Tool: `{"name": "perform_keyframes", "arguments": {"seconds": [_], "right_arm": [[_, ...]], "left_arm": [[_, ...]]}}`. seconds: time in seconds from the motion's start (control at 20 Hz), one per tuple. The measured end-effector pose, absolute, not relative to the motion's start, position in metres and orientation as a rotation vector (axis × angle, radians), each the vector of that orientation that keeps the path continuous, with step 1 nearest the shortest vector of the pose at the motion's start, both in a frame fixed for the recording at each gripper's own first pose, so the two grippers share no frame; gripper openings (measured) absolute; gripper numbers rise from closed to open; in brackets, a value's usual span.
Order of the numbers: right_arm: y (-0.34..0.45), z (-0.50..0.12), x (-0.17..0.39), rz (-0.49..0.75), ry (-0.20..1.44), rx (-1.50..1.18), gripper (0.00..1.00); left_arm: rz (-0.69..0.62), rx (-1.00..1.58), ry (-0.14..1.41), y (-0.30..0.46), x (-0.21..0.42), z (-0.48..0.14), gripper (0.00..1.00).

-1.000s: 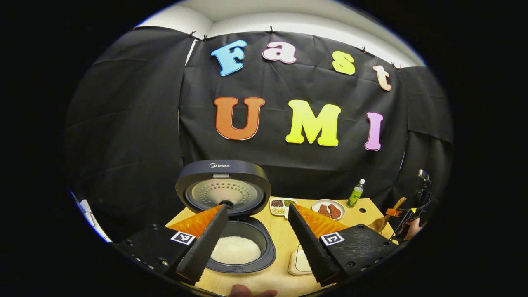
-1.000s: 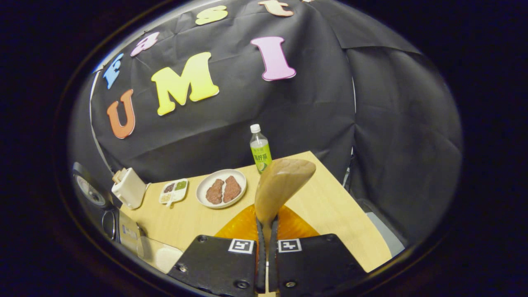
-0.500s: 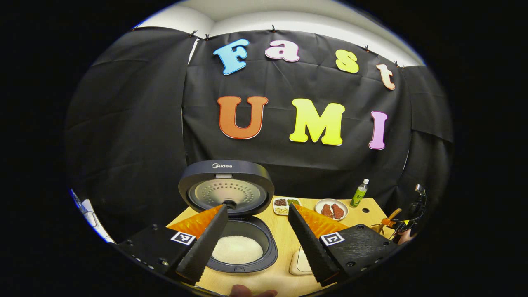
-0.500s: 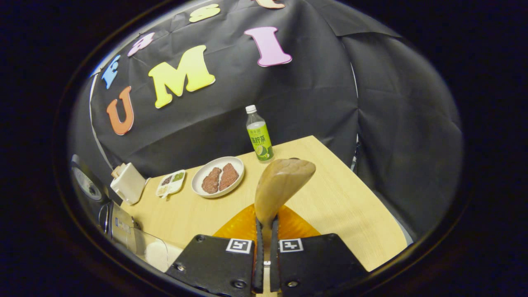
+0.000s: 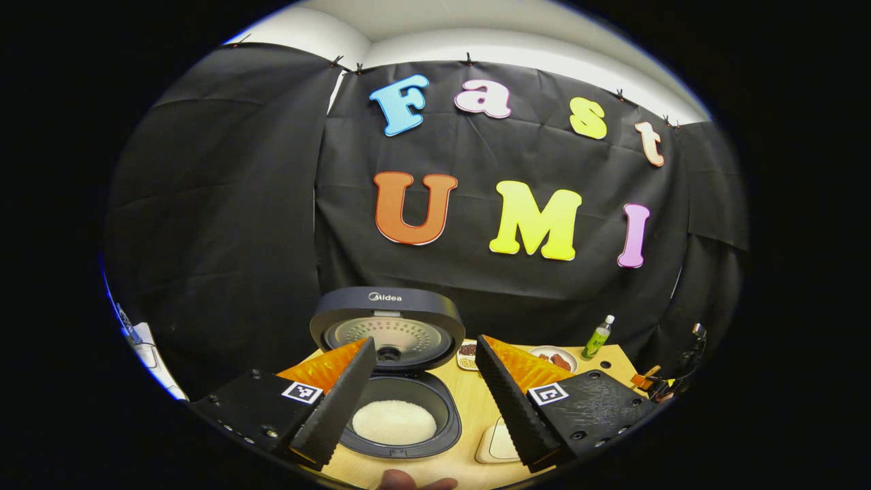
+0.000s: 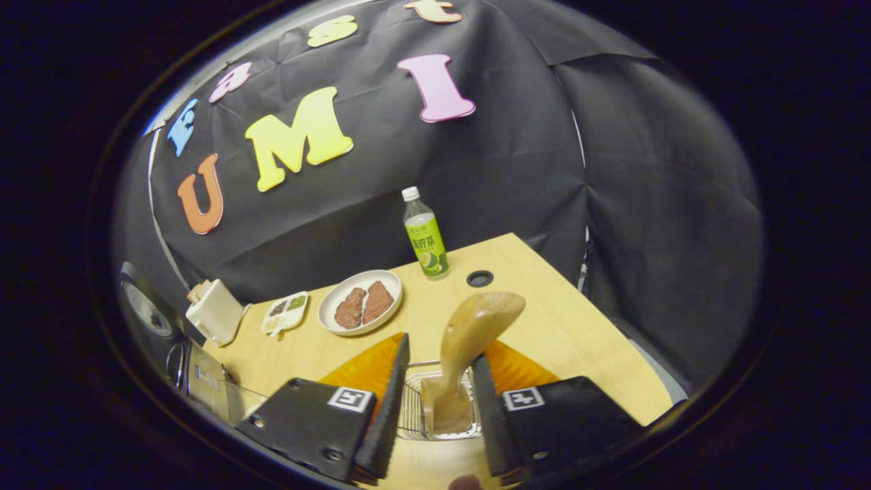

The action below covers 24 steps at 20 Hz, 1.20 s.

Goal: Close the left gripper, press the button to open the rice cooker; take a wooden spoon from the chopstick holder with the right hand, scoop a spoonful of rice and pour it into the rice cooker, then put the wooden spoon back into the chopstick holder.

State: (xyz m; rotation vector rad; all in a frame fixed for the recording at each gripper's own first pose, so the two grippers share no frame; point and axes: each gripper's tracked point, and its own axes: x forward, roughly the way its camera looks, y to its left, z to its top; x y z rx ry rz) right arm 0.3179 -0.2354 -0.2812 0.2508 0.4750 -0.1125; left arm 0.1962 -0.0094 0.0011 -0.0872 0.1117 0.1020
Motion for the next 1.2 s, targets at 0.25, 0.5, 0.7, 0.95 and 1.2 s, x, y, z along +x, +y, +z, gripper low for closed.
{"name": "perform_keyframes", "arguments": {"seconds": [0.25, 0.5, 0.7, 0.95, 1.2], "right_arm": [[-0.248, -0.233, 0.307, -0.152, 0.382, 0.215, 0.98], [-0.240, -0.175, 0.291, -0.144, 0.280, 0.138, 0.98], [-0.216, -0.133, 0.273, -0.102, 0.216, 0.100, 1.00], [-0.181, -0.101, 0.246, -0.039, 0.182, 0.098, 1.00], [-0.166, -0.094, 0.215, -0.023, 0.170, 0.065, 1.00]], "left_arm": [[0.098, -0.066, 0.066, -0.001, 0.201, 0.020, 0.95], [0.154, -0.081, 0.061, 0.023, 0.218, 0.029, 0.95], [0.164, -0.102, 0.056, 0.034, 0.237, 0.044, 0.95], [0.168, -0.142, 0.053, 0.048, 0.274, 0.060, 0.95], [0.197, -0.143, 0.165, 0.060, 0.306, 0.031, 0.95]]}}
